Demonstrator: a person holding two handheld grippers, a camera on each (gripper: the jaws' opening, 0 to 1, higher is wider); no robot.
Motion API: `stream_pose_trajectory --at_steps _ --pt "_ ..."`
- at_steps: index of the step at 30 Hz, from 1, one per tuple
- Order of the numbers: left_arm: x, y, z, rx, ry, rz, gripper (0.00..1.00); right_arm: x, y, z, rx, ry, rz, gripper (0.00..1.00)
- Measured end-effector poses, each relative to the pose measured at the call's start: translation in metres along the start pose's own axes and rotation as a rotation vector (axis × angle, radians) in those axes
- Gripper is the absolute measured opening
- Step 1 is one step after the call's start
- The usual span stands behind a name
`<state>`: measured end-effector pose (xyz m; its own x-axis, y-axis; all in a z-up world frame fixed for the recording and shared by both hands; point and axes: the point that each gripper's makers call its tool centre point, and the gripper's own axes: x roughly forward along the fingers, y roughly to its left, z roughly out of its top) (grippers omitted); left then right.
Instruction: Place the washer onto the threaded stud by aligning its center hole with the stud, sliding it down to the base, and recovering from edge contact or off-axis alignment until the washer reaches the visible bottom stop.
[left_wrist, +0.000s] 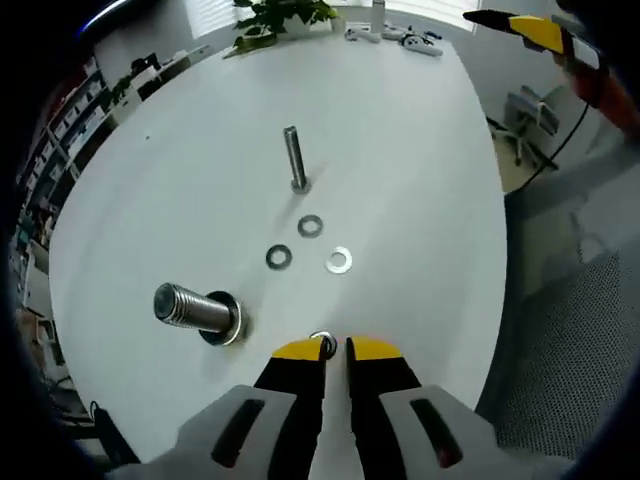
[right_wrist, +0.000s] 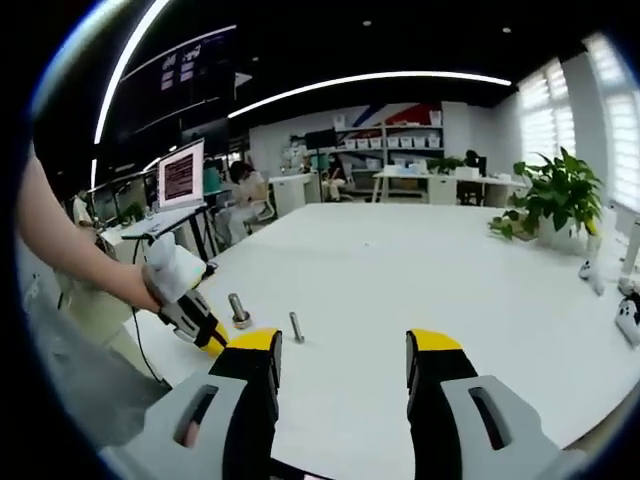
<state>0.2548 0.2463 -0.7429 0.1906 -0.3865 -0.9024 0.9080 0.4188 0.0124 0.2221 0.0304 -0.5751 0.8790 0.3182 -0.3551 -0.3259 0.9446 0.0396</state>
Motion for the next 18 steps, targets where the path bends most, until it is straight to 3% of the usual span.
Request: stream_pose_trajectory --at_steps 8,14,18 --pt "0.001 0.001 0.001 0.038 0.014 -0.026 0.01 0.003 0.001 -0.004 -0.055 0.028 -0.007 0.53" --pt "0.001 -0.002 0.000 0.112 0.061 -0.016 0.01 0.009 0.002 0.007 -0.065 0.005 -0.012 0.53" --pt "0.001 -0.001 0.001 0.108 0.085 -0.016 0.01 0.009 0.003 0.016 -0.055 -0.025 -0.017 0.52"
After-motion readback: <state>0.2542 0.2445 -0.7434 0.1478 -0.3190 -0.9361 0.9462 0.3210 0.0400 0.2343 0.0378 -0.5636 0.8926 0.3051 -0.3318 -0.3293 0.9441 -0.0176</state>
